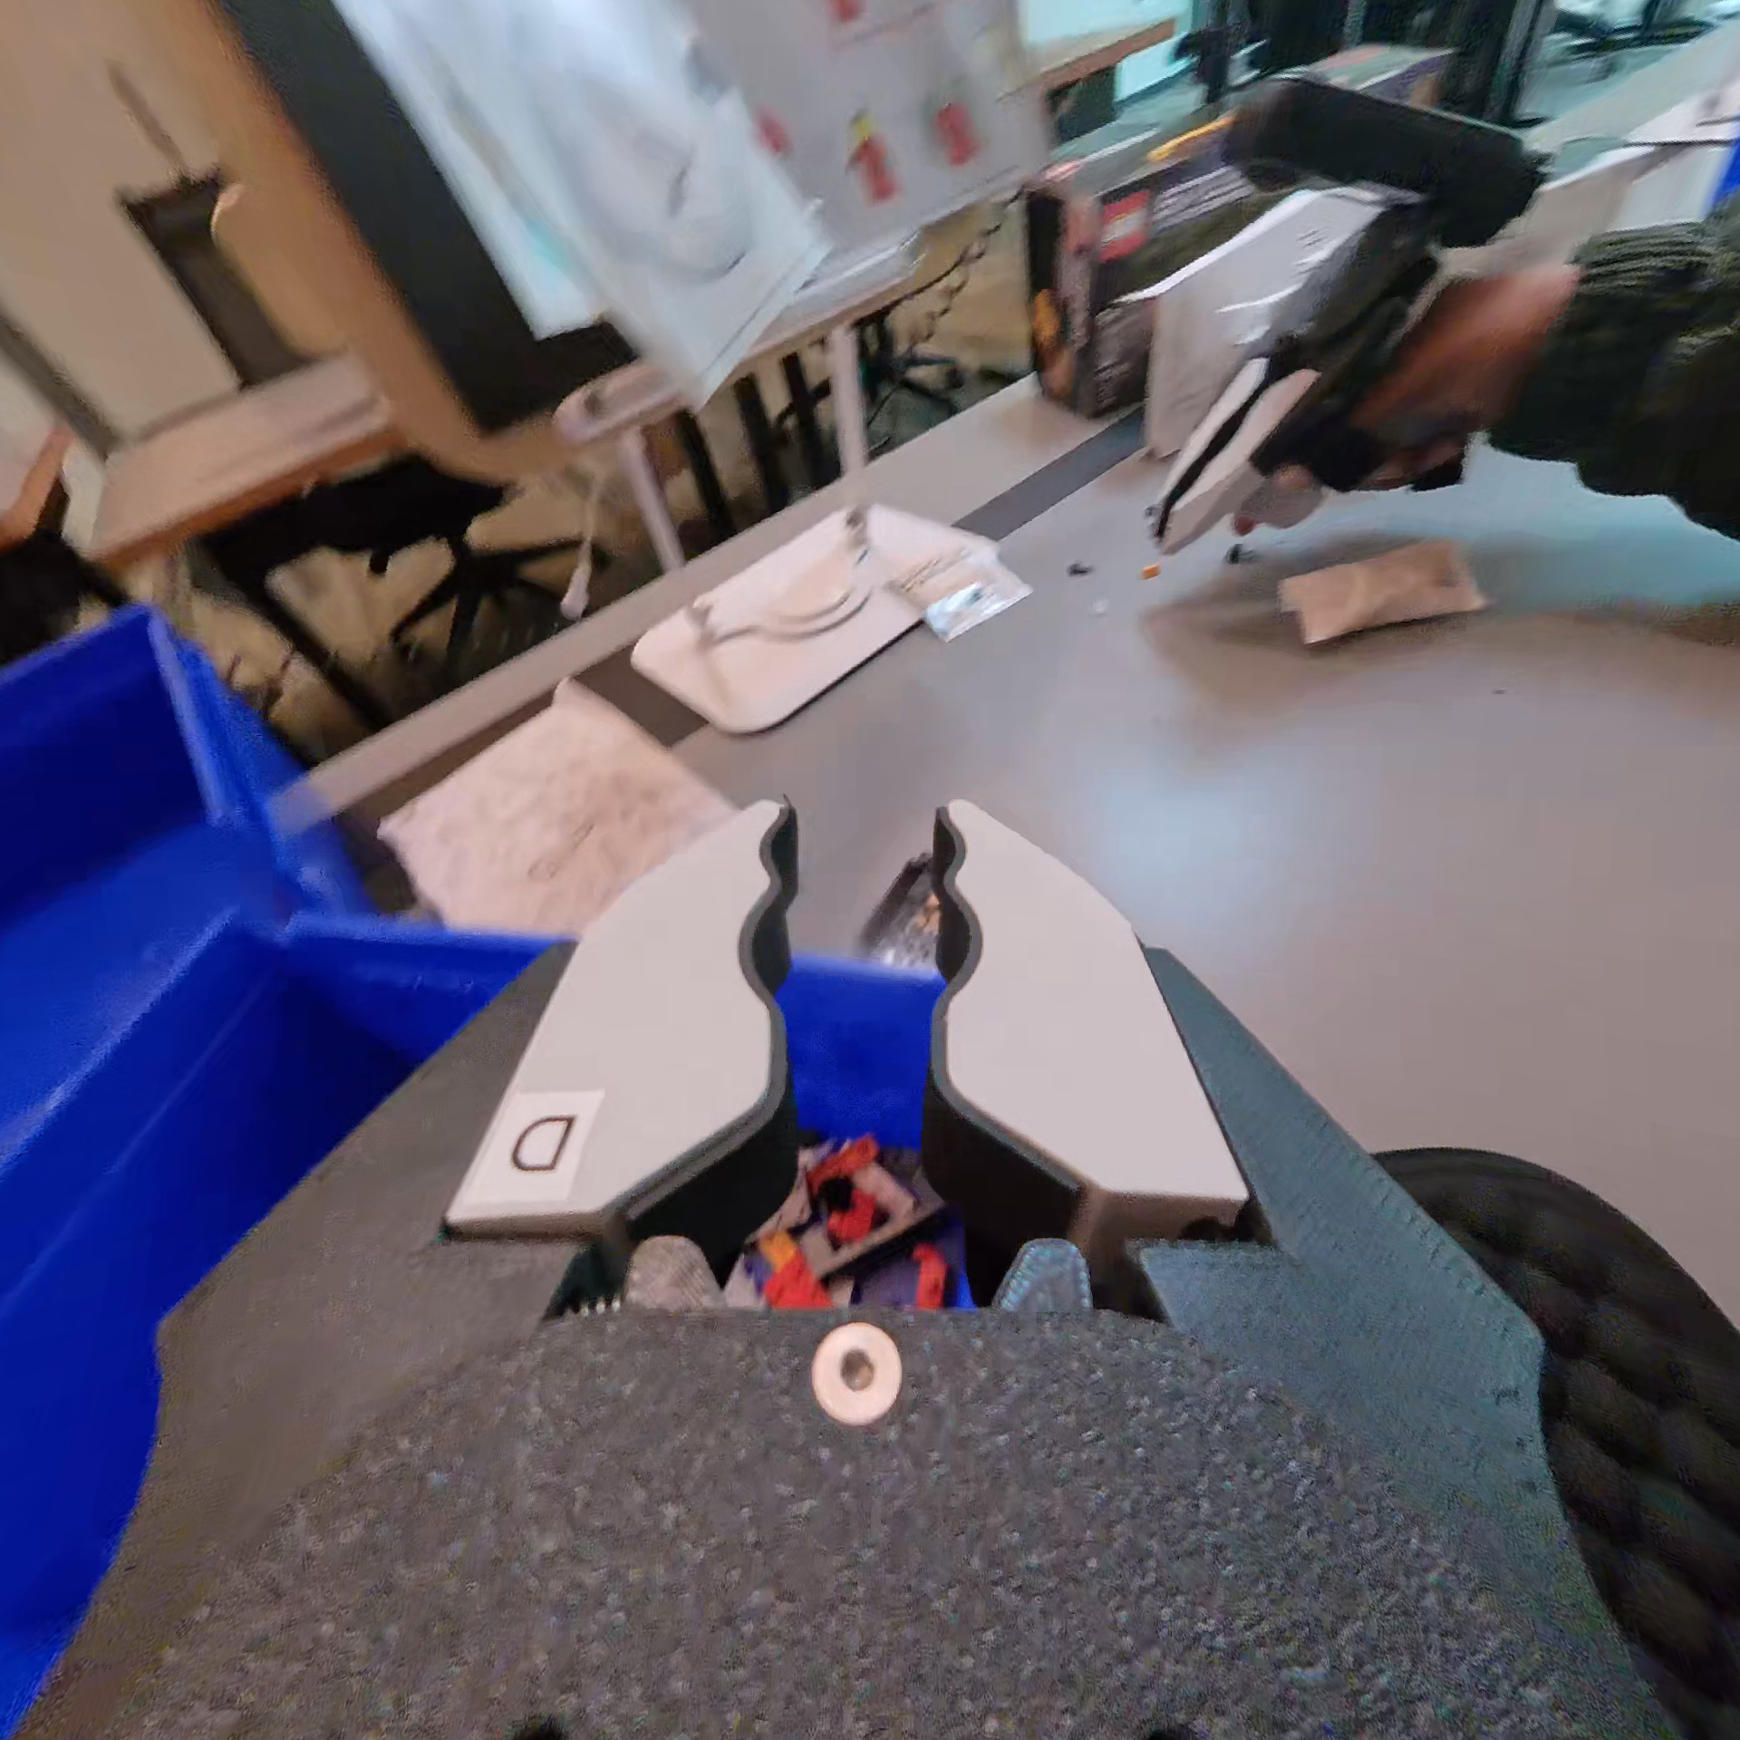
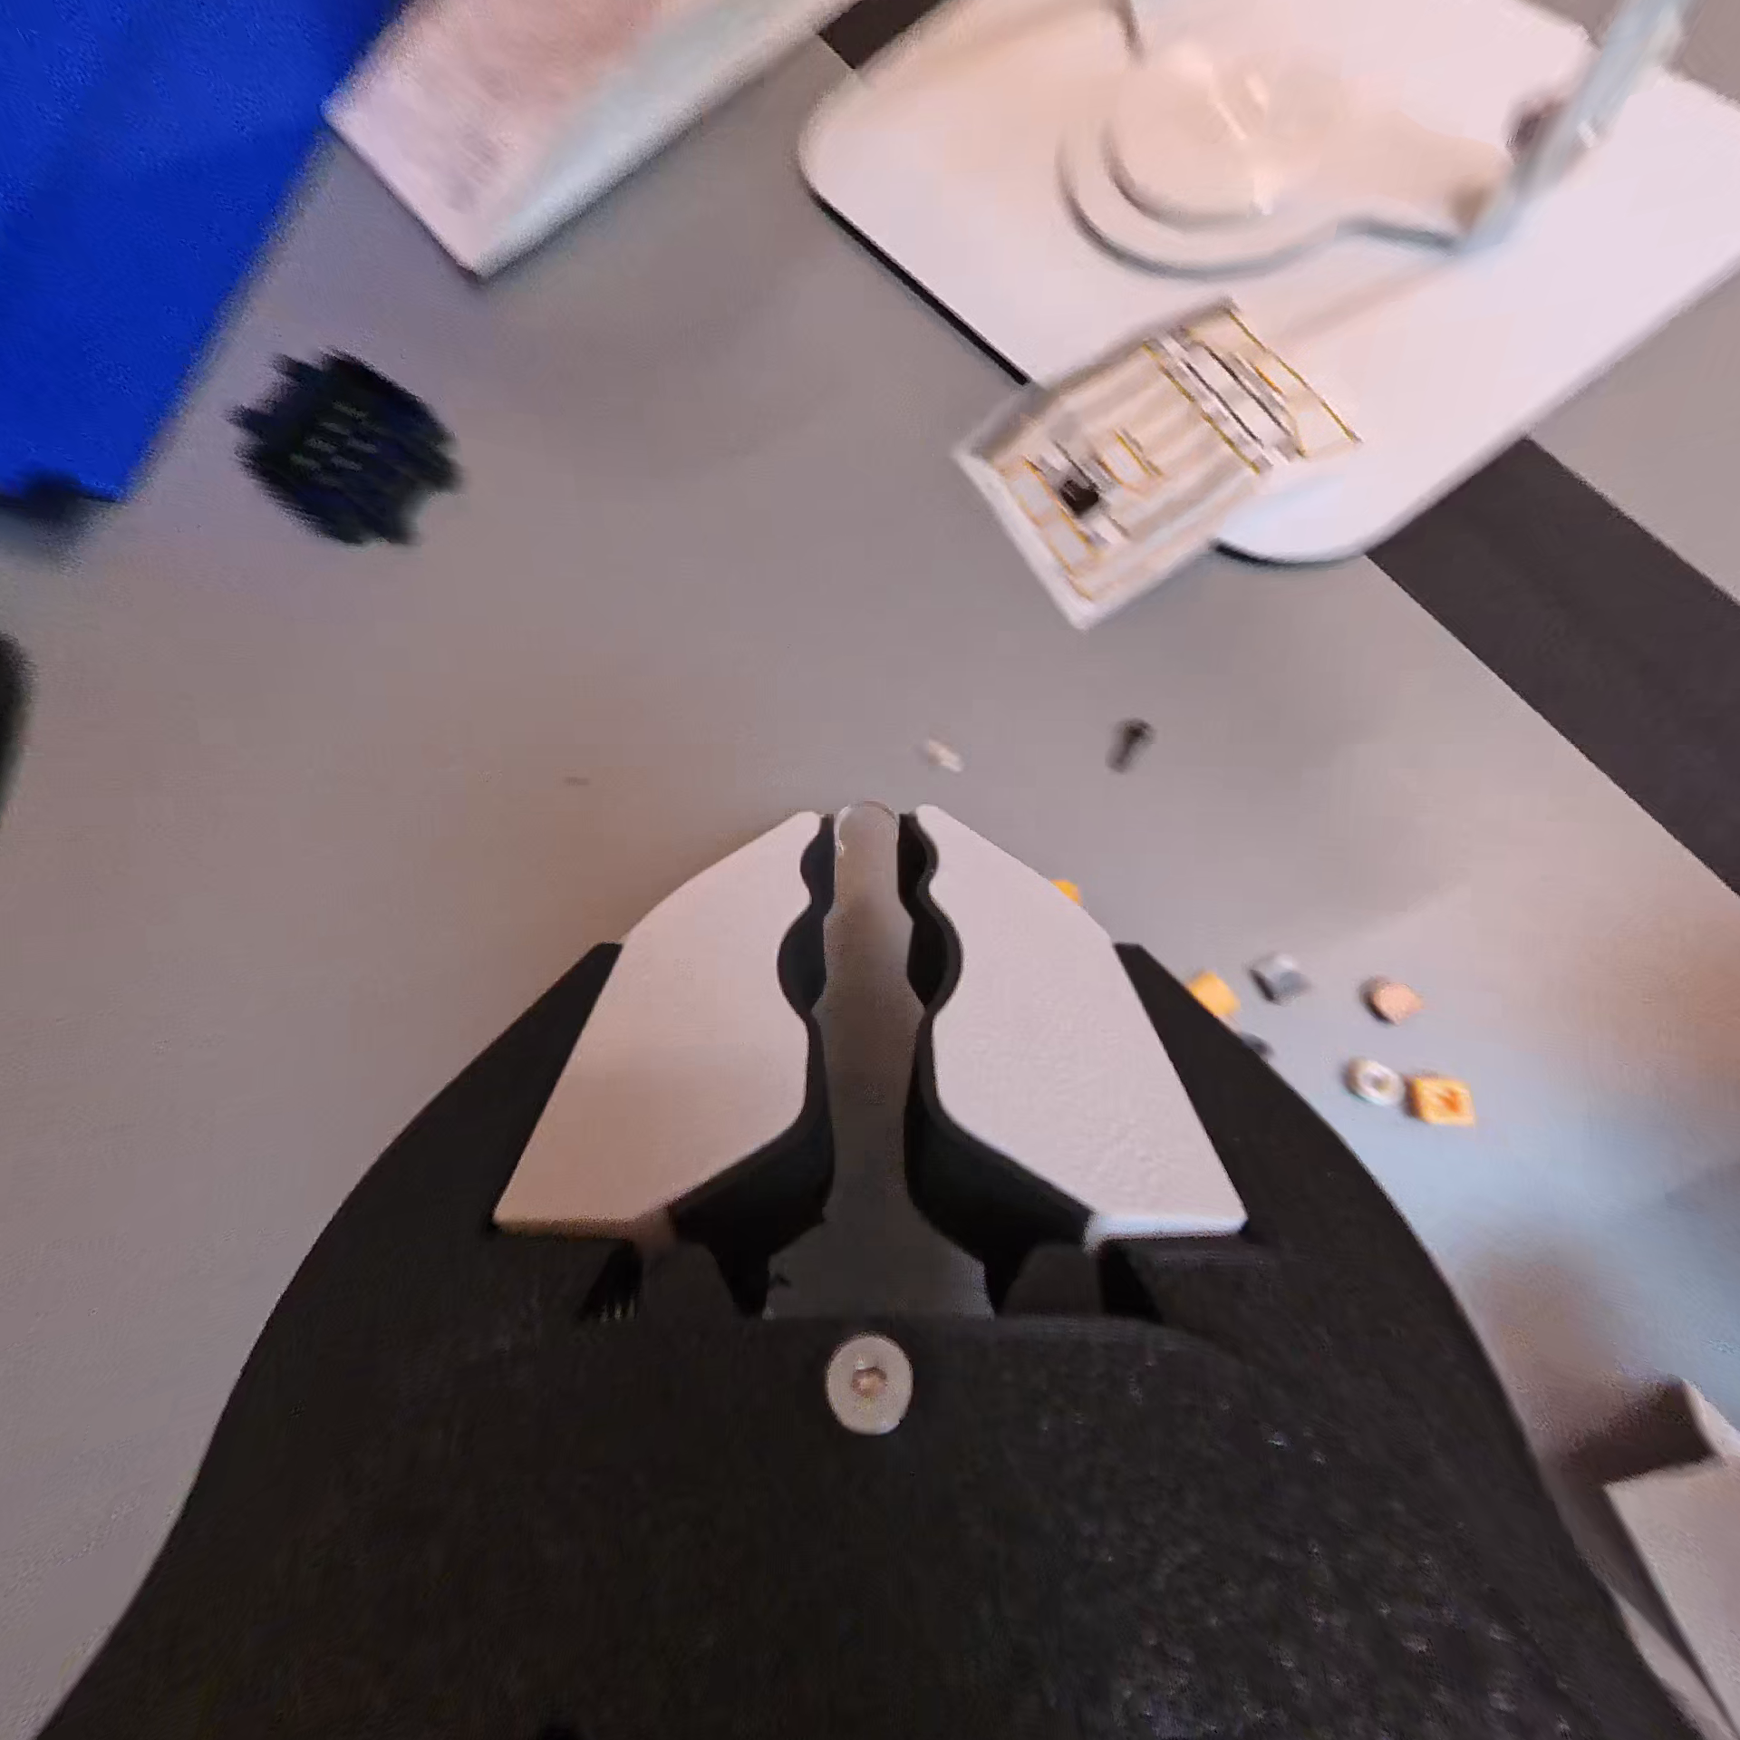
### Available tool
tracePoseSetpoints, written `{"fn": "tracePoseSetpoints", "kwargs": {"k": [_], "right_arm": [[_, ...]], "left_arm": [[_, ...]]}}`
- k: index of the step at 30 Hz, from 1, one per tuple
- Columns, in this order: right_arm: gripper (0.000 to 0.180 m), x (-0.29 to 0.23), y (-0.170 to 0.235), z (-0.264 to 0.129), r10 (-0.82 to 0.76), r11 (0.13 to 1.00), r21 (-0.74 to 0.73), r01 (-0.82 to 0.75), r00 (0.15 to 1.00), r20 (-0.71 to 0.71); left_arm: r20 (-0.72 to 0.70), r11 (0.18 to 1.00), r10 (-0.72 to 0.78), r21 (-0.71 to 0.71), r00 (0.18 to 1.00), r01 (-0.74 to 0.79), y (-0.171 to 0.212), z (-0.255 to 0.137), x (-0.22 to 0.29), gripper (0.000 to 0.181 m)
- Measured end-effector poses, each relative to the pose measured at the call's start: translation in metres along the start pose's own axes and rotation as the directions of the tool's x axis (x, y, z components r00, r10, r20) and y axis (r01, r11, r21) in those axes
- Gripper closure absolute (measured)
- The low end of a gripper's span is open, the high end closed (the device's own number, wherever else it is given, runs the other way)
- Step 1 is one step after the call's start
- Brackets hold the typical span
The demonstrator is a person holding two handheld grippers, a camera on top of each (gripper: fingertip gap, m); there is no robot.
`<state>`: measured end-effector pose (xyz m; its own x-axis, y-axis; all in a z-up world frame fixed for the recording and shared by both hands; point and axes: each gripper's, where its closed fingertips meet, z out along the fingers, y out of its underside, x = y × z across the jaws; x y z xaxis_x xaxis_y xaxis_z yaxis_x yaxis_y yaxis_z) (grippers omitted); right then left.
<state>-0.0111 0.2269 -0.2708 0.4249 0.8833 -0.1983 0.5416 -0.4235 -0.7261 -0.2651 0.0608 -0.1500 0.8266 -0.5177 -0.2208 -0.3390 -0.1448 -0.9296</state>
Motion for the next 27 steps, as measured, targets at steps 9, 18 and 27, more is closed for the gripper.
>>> {"fn": "tracePoseSetpoints", "kwargs": {"k": [9, 18, 27], "right_arm": [[0.167, -0.193, -0.057, -0.035, -0.101, 0.954, 0.285, -0.089, 0.802, 0.589], [0.167, -0.265, -0.052, -0.027, -0.026, 0.964, 0.173, -0.202, 0.576, 0.817], [0.154, -0.136, -0.063, -0.033, -0.094, 0.938, 0.343, -0.043, 0.924, 0.372]], "left_arm": [[-0.113, 0.884, 0.455, 0.179, 0.883, -0.432, -0.024, 0.045, 0.112, 0.147], [-0.089, 0.794, 0.585, 0.264, 0.806, -0.548, -0.030, 0.044, 0.146, 0.168], [0.031, 0.879, 0.471, 0.063, 0.882, -0.472, -0.021, 0.031, 0.072, 0.169]]}}
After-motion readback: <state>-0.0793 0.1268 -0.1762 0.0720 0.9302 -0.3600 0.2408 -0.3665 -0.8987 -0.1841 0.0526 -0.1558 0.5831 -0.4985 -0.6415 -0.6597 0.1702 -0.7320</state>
